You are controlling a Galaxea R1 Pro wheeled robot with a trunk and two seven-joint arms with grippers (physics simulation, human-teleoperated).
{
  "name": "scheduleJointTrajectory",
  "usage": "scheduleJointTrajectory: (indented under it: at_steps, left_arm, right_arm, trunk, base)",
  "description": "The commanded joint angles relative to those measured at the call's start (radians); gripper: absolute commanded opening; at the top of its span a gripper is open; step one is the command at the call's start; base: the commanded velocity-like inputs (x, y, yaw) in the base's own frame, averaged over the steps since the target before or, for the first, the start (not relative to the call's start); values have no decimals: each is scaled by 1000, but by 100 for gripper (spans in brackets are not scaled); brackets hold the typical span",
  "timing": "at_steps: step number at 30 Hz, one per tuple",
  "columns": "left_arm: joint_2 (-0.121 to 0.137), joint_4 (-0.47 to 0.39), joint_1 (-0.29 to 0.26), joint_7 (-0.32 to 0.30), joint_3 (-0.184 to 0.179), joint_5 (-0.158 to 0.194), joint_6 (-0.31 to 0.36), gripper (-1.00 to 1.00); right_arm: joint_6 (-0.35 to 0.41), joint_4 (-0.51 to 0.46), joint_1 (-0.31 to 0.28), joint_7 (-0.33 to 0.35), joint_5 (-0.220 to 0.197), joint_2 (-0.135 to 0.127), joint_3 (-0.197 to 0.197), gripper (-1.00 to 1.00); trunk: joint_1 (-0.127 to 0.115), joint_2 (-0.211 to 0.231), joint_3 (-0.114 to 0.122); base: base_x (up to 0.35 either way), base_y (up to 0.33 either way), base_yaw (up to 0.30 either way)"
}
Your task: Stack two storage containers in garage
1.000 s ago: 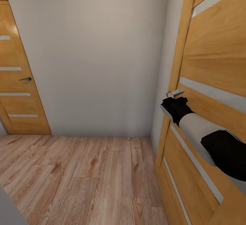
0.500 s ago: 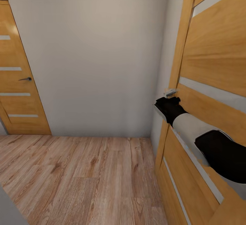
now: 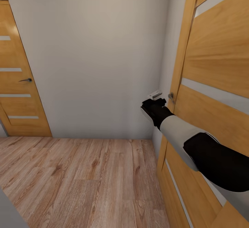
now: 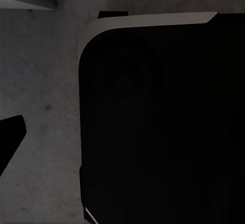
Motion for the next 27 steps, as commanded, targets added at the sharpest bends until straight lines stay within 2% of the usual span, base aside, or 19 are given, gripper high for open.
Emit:
scheduleJointTrajectory:
  at_steps: [1,5,6,7,8,11,18,19,22,27]
  left_arm:
    - [0,0,0,-1,1,1,-3,100]
    - [0,0,0,0,1,1,-2,100]
    - [0,0,0,0,1,1,-2,100]
    - [0,0,0,0,1,1,-2,100]
    - [0,0,0,0,1,1,-2,100]
    - [0,0,0,0,2,1,-1,100]
    - [0,0,0,1,1,1,-2,100]
    - [0,0,0,1,1,1,-2,100]
    - [0,0,0,1,2,1,-2,100]
    - [0,0,0,1,2,1,-2,100]
  right_arm:
    - [3,0,-1,-5,-11,0,6,100]
    - [-6,-2,-1,33,-30,0,4,100]
    - [-7,-3,-1,67,-51,0,4,100]
    - [-10,-3,-1,178,-118,0,4,100]
    - [-12,-3,1,222,-143,0,4,100]
    - [-34,-3,35,278,-174,0,4,100]
    - [-102,-4,204,312,-186,0,3,100]
    - [-116,-5,239,333,-188,0,3,100]
    - [-142,-3,288,367,-184,0,5,100]
    - [-155,-2,350,379,-180,0,5,100]
  trunk:
    - [0,-1,-1]
    - [0,-1,-1]
    - [0,-1,-1]
    - [0,-1,-1]
    - [0,-1,-1]
    - [0,-1,-1]
    - [0,-1,-1]
    - [0,-1,-1]
    - [0,-1,-1]
    - [0,-1,-1]
  base:
    - [0,0,0]
    - [0,0,0]
    - [0,0,0]
    - [0,0,0]
    - [0,0,0]
    - [0,0,0]
    - [0,0,0]
    - [0,0,0]
    - [0,0,0]
    - [0,0,0]
